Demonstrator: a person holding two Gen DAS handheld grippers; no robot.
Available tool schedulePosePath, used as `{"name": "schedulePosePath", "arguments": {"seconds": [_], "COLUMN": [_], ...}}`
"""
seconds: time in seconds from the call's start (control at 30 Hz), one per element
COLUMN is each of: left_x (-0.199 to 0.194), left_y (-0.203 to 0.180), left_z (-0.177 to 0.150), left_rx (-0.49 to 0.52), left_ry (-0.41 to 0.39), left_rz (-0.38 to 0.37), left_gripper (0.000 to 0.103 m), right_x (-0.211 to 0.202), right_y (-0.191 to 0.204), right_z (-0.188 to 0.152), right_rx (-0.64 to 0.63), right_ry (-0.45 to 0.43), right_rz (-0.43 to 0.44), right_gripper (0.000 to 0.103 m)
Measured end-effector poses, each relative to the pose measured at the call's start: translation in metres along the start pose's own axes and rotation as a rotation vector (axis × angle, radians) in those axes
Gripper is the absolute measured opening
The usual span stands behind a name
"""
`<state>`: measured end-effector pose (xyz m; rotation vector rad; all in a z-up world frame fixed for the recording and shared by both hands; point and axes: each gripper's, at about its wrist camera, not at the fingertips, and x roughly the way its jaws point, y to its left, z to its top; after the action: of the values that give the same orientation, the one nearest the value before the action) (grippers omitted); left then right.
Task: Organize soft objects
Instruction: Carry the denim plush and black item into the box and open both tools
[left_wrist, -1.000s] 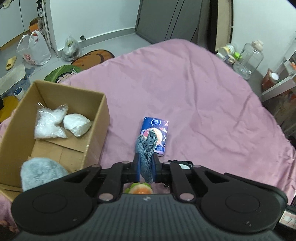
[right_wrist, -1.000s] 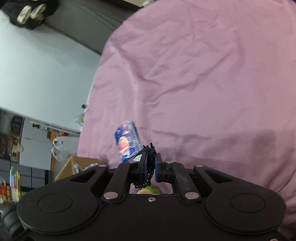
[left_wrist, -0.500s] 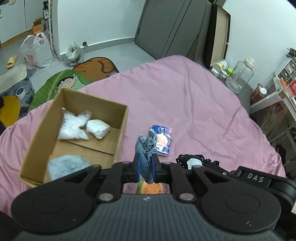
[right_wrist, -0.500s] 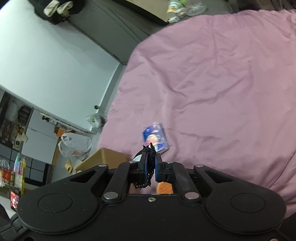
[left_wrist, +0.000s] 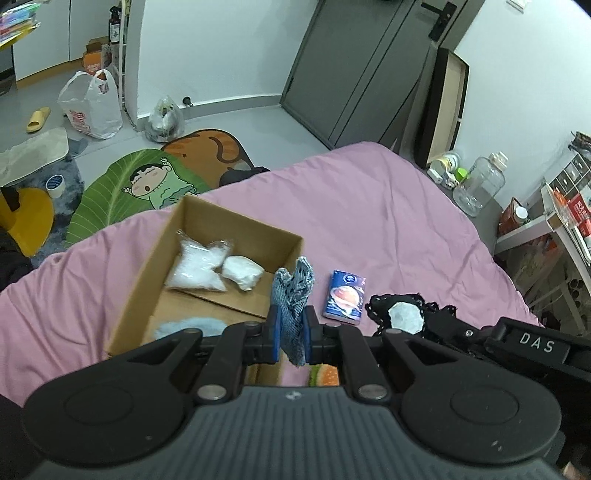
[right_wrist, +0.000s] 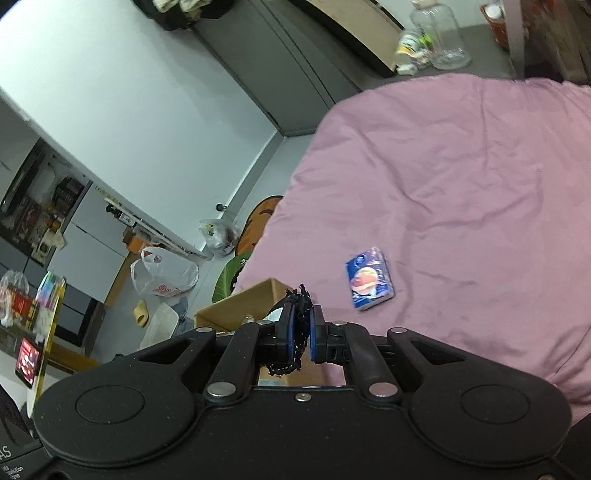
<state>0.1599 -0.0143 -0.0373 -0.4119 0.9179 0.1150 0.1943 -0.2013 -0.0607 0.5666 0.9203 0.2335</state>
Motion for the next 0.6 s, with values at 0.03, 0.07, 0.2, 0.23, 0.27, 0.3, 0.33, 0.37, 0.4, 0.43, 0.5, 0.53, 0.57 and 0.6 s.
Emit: {"name": "schedulePosePath", "arguments": {"seconds": [0.03, 0.07, 0.2, 0.23, 0.27, 0.3, 0.33, 0.37, 0.4, 0.43, 0.5, 0.53, 0.57, 0.6], "left_x": [-0.002, -0.004, -0.011, -0.013, -0.014, -0.016, -0.017, -0.019, -0.021, -0.023, -0.026, -0.027, -0.027, -0.027], "left_y": [0.003, 0.007, 0.023, 0.028, 0.032, 0.037, 0.041, 0.046, 0.05, 0.053, 0.06, 0.064, 0.068, 0.072], "left_z": [0.0, 0.001, 0.003, 0.003, 0.004, 0.005, 0.006, 0.006, 0.007, 0.007, 0.008, 0.008, 0.009, 0.01], "left_rx": [-0.003, -0.007, -0.022, -0.026, -0.029, -0.034, -0.038, -0.042, -0.042, -0.04, -0.037, -0.039, -0.042, -0.044], "left_ry": [-0.002, -0.005, -0.009, -0.012, -0.014, -0.015, -0.017, -0.019, -0.022, -0.024, -0.031, -0.033, -0.033, -0.032], "left_rz": [0.001, 0.001, 0.0, -0.001, -0.001, -0.001, -0.002, -0.003, -0.005, -0.01, -0.016, -0.017, -0.018, -0.017], "left_gripper": [0.011, 0.011, 0.011, 0.011, 0.011, 0.011, 0.011, 0.011, 0.011, 0.011, 0.011, 0.011, 0.011, 0.011], "right_x": [0.0, 0.0, -0.001, -0.001, -0.001, 0.0, 0.0, 0.001, 0.001, 0.002, 0.004, 0.005, 0.007, 0.008], "right_y": [0.003, 0.008, 0.026, 0.029, 0.033, 0.037, 0.042, 0.047, 0.051, 0.055, 0.063, 0.068, 0.072, 0.074], "right_z": [-0.001, -0.002, -0.007, -0.008, -0.01, -0.011, -0.013, -0.014, -0.015, -0.016, -0.019, -0.021, -0.022, -0.024], "right_rx": [-0.006, -0.014, -0.046, -0.05, -0.057, -0.064, -0.075, -0.086, -0.092, -0.099, -0.115, -0.121, -0.126, -0.127], "right_ry": [-0.001, -0.001, -0.002, -0.003, -0.004, -0.005, -0.006, -0.007, -0.007, -0.007, -0.008, -0.007, -0.005, -0.004], "right_rz": [0.001, 0.004, 0.012, 0.012, 0.013, 0.015, 0.017, 0.017, 0.016, 0.016, 0.017, 0.016, 0.018, 0.019], "right_gripper": [0.008, 0.008, 0.009, 0.009, 0.009, 0.009, 0.009, 0.009, 0.009, 0.009, 0.009, 0.009, 0.009, 0.009]}}
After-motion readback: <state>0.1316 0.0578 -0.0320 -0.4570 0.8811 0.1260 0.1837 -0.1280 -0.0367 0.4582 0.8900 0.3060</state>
